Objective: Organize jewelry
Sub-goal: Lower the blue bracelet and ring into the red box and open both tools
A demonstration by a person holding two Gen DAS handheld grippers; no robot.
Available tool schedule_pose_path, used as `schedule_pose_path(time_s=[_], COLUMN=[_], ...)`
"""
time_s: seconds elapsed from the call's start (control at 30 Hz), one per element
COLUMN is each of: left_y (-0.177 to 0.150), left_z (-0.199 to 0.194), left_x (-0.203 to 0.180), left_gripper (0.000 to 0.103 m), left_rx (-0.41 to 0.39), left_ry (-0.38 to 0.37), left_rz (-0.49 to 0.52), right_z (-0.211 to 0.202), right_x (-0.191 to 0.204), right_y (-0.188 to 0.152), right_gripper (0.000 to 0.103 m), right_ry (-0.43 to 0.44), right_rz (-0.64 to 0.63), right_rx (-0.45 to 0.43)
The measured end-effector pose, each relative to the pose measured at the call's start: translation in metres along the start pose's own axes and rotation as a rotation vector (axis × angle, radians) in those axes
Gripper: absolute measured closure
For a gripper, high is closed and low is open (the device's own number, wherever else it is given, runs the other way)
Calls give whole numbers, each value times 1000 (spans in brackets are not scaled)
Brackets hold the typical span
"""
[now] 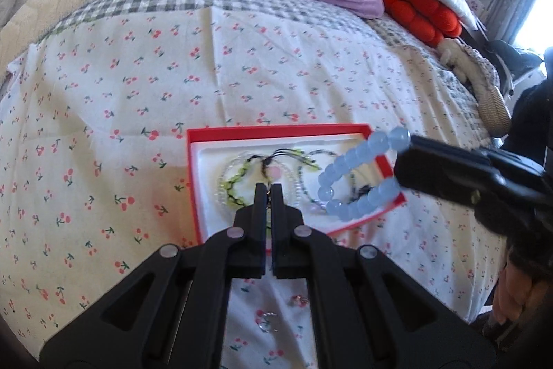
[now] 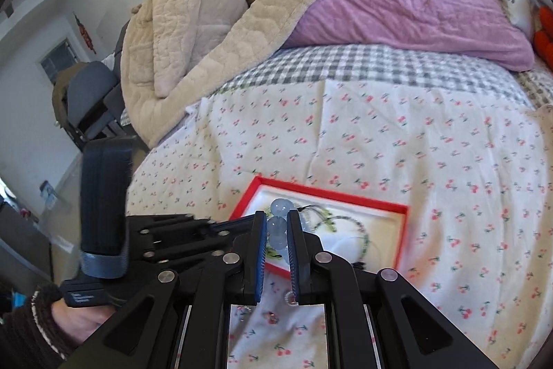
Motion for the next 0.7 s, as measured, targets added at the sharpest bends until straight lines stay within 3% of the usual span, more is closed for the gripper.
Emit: schedule_pose_path(time_s=[0.13,0.37,0.7], left_y=[-3,-4,2], left_z=[5,9,7], left_x=[4,-2,-10], left_gripper=[101,101,100], left_rx=[16,17,4], left_ry=[19,49,60], left_rz=[6,71,136], right_z=[15,23,28], right_x=[-4,-34,-47], right_y=[-4,-8,-7], right_gripper=[91,91,87], right_ry=[-21,-133,-162], right_rz=[-3,21,42], right_rx=[32,50,62])
Point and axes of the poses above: each gripper's, at about its wrist camera, not at the fingertips, and z roughly the way its jaws point, x to its left, y to its top, the point moved 2 cm from there along z, roughly the way its jaws point, and after that the axes turned 2 degrees about z, right-handed, at the moved point
